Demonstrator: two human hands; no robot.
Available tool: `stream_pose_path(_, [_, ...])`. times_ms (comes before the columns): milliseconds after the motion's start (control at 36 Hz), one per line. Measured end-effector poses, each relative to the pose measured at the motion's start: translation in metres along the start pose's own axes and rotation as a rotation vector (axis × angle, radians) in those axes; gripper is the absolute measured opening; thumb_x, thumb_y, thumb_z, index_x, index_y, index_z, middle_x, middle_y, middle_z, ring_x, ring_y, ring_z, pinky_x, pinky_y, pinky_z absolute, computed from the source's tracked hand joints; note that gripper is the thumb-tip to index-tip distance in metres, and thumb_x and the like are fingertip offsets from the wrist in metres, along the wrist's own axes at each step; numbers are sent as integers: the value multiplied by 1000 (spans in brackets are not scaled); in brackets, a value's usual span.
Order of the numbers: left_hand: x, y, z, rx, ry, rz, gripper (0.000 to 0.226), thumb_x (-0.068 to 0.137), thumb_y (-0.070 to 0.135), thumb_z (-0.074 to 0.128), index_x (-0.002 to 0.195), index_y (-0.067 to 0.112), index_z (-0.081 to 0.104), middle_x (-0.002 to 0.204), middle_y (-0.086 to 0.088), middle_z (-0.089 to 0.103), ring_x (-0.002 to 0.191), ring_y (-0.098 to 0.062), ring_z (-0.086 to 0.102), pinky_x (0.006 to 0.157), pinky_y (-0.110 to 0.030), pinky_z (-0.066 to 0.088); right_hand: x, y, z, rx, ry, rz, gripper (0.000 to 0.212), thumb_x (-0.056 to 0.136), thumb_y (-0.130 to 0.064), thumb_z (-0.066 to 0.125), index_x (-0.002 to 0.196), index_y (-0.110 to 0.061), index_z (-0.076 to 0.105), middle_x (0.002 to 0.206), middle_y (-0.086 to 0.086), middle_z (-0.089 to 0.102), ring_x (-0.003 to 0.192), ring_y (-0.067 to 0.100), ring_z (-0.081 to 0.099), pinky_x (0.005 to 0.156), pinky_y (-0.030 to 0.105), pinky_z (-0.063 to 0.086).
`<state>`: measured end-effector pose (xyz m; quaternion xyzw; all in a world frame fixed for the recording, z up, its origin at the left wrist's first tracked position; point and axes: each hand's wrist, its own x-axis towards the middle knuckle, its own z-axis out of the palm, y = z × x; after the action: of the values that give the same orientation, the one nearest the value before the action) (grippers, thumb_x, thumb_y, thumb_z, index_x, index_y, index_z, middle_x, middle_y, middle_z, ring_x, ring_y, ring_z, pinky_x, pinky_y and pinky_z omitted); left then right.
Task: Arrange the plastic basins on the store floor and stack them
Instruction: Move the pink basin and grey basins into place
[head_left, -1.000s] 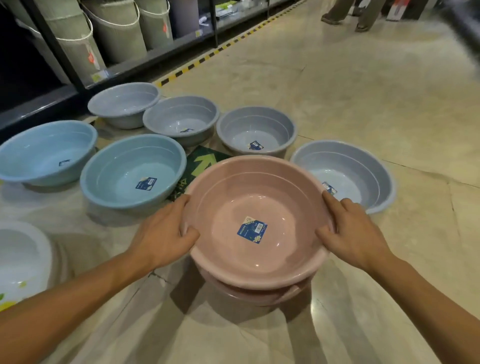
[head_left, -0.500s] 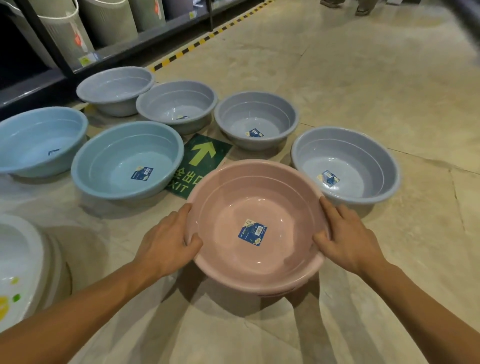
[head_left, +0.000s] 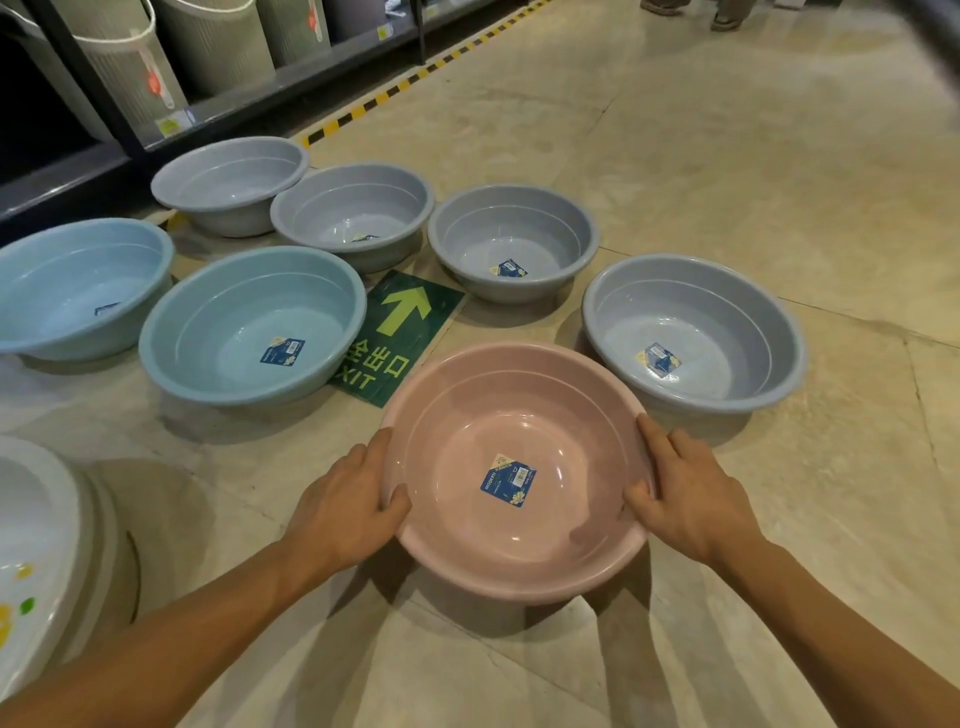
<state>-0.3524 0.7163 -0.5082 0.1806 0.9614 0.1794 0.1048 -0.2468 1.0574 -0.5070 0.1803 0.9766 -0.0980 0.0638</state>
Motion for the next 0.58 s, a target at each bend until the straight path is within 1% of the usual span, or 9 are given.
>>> stream_pose_path(111, [0, 2, 3, -12, 10, 10, 66, 95, 44, 47, 152, 26, 18, 112, 1, 52, 93, -15, 53, 79, -31, 48, 2, 4, 6, -2, 15, -8, 82, 94, -51, 47, 163, -25, 12, 136, 3, 46, 118, 20, 46, 71, 32, 47])
stream_pose_path(222, [-1, 1, 6, -6, -7, 21, 67, 96, 46, 47, 152, 26, 18, 117, 1, 54, 93, -12, 52, 80, -28, 48, 3, 8, 11, -21, 23, -24, 83, 92, -52, 46, 163, -25, 11, 132, 2, 48, 114, 20, 47, 74, 35, 54])
stream_pose_path(306, [0, 2, 8, 2, -9, 16, 68, 95, 47, 47, 153, 26, 17, 118, 0, 54, 93, -13, 53, 82, -32, 50, 2, 9, 13, -29, 25, -28, 83, 92, -51, 47, 162, -24, 12, 133, 2, 49, 113, 20, 48, 72, 34, 52])
stream_pose_path(444, [2, 0, 11, 6, -23, 8, 69, 95, 47, 46, 153, 27, 15, 117, 0, 54, 94, -14, 56, 81, -33, 53, 1, 8, 15, -26, 12, -18, 82, 93, -51, 46, 163, -23, 12, 132, 2, 49, 111, 20, 49, 69, 31, 47])
stream_pose_path(583, [3, -3, 12, 17, -7, 17, 69, 95, 47, 45, 154, 27, 15, 115, 1, 54, 94, -14, 55, 80, -31, 50, 2, 10, 17, -14, 7, -10, 83, 92, -50, 48, 162, -24, 14, 123, 1, 48, 107, 20, 48, 67, 35, 53])
